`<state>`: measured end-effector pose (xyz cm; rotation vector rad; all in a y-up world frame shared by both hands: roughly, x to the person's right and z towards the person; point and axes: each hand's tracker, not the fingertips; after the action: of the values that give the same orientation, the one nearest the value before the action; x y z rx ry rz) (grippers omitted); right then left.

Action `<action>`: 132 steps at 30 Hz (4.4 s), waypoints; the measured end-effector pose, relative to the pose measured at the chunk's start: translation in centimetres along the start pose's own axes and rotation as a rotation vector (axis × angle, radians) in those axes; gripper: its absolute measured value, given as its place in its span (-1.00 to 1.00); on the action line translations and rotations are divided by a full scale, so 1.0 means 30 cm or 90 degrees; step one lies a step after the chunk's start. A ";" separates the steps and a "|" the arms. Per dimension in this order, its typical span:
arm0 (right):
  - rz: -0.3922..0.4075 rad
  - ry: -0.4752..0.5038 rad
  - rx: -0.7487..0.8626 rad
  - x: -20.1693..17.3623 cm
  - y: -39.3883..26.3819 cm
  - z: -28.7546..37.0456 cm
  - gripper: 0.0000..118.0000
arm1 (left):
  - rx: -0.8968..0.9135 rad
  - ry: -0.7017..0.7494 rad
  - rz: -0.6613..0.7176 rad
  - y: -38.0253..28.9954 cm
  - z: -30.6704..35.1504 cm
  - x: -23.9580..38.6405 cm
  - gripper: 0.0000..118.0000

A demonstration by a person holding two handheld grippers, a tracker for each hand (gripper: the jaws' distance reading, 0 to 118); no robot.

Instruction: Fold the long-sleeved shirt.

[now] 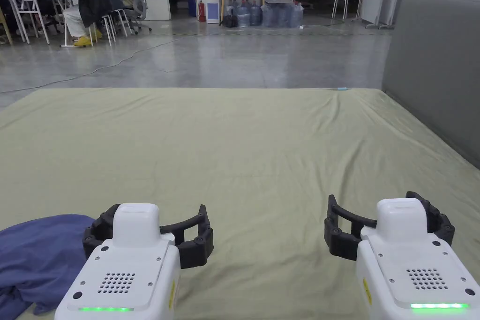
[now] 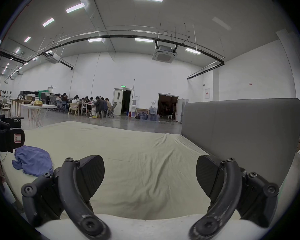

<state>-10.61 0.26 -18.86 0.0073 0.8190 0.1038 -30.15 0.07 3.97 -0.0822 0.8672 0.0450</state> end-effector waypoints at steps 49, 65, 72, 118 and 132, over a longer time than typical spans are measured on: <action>-0.048 0.095 -0.007 -0.148 0.124 -0.089 -1.00 | 0.020 0.131 -0.030 0.086 0.058 -0.133 -1.00; -0.050 0.387 0.001 -0.704 0.147 -0.064 -1.00 | -0.095 0.345 -0.004 0.132 0.261 -0.550 -0.95; -0.054 0.388 -0.029 -0.664 0.091 -0.075 -1.00 | -0.391 0.237 0.169 0.093 -0.068 -0.754 0.98; -0.131 0.017 -0.141 0.159 -0.026 -0.053 -1.00 | -0.476 -0.392 0.051 -0.171 -0.775 0.715 -1.00; -0.132 0.057 -0.151 0.109 -0.030 -0.058 -1.00 | -0.226 -0.157 0.144 -0.055 -0.346 0.150 0.93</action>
<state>-9.57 -0.38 -22.48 -0.3071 0.8885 0.0041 -35.01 -2.49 -6.05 -0.3048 0.6113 0.4134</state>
